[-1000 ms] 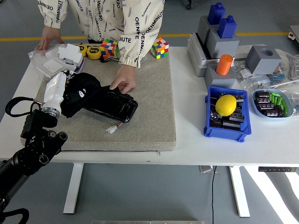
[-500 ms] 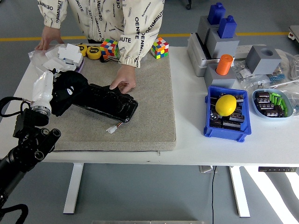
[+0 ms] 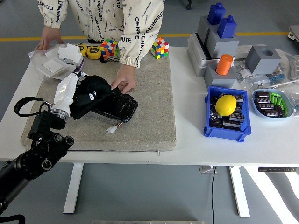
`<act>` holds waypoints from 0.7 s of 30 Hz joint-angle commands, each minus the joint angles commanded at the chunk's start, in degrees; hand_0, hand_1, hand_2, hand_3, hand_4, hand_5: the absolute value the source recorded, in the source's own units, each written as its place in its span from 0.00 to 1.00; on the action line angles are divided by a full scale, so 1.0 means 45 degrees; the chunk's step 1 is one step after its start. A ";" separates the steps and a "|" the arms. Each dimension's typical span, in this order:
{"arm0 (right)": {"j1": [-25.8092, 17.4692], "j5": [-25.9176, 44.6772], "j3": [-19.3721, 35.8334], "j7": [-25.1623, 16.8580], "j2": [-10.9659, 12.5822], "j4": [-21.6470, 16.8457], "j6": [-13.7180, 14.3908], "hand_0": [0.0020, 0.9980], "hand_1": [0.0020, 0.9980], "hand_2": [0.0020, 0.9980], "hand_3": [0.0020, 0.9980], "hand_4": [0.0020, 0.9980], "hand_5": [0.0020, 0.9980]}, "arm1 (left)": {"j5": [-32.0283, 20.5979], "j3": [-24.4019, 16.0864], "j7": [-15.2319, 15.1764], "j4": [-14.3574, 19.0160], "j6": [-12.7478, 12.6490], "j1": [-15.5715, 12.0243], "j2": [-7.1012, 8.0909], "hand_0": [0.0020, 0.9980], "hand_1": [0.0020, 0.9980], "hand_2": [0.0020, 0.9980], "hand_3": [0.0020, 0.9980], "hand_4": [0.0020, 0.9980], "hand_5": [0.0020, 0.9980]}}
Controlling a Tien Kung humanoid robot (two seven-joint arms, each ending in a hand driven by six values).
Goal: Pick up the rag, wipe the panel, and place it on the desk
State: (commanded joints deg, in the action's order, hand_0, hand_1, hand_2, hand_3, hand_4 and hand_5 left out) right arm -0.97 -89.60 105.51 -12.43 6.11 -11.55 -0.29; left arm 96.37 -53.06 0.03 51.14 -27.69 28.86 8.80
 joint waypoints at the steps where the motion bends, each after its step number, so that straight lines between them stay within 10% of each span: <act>1: -0.0002 -0.0003 0.0003 -0.0001 -0.0004 -0.0002 0.0000 0.52 0.56 0.49 0.52 0.88 0.35 | -0.0045 0.0163 0.0026 0.0145 0.0013 -0.0010 0.0028 0.28 0.34 0.33 0.57 0.65 0.00; 21: -0.0009 0.0233 -0.0293 0.0006 -0.0052 -0.0128 -0.0004 0.52 0.56 0.49 0.52 0.88 0.36 | -0.1126 0.3490 0.0553 0.2484 0.0308 0.0020 0.0221 0.28 0.33 0.33 0.57 0.65 0.00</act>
State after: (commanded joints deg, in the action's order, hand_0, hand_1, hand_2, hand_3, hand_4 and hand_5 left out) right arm -1.01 -88.55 104.19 -12.40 5.88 -12.13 -0.31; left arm 91.30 -37.35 2.52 62.32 -26.30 28.95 9.79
